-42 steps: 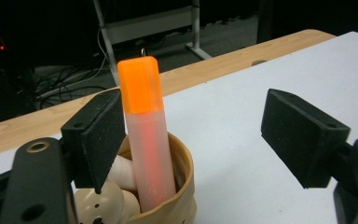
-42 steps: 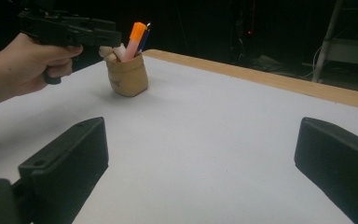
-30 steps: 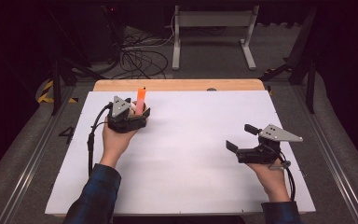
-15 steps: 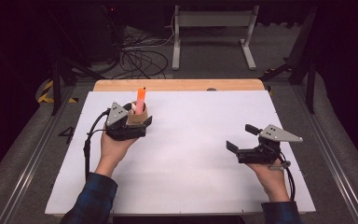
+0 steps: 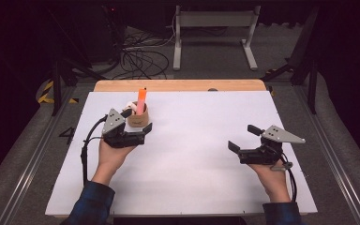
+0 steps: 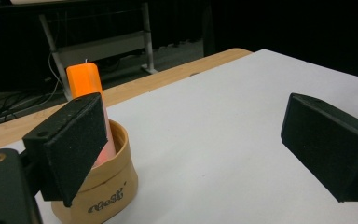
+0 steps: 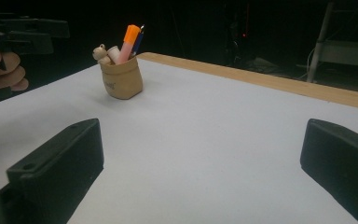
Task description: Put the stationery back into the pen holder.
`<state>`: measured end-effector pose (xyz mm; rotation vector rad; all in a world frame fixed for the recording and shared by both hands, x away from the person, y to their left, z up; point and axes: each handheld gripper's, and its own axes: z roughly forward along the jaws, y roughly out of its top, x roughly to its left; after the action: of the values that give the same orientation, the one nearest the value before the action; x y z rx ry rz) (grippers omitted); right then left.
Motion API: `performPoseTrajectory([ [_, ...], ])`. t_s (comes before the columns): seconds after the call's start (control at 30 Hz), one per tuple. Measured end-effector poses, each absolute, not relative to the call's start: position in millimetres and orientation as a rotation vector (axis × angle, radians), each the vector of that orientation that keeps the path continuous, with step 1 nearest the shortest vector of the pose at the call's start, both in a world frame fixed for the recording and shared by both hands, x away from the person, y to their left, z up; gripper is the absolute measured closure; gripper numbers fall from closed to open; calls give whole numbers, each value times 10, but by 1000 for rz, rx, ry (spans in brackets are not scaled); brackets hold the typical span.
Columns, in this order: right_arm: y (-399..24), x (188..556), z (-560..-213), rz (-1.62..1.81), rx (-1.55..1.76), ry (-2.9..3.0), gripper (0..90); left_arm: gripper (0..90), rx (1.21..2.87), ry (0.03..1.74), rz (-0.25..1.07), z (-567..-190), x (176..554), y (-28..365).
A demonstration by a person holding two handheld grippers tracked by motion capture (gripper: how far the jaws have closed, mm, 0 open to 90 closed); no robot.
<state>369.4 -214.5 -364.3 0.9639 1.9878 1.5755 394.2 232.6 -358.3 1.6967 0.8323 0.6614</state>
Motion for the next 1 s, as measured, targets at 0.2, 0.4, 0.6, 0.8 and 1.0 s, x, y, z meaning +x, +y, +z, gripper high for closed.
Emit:
performPoseTrajectory([
  [0.2, -2165, 3686, -3638, 1586, 970, 1974, 0, 77, 1680, 821, 638, -3597, 3841, 2370],
  [0.4, -2177, 3683, -3642, 1590, 973, 1964, 0, 78, 1685, 817, 635, -3632, 3772, 2421],
  [0.6, -2185, 3679, -3642, 1592, 973, 1955, 0, 77, 1682, 799, 631, -3645, 3688, 2475],
  [0.8, -2193, 3673, -3652, 1591, 975, 1944, 0, 77, 1674, 788, 625, -3664, 3612, 2553],
  [1.0, -2197, 3661, -3677, 1592, 978, 1928, 0, 77, 1673, 777, 620, -3701, 3547, 2615],
])
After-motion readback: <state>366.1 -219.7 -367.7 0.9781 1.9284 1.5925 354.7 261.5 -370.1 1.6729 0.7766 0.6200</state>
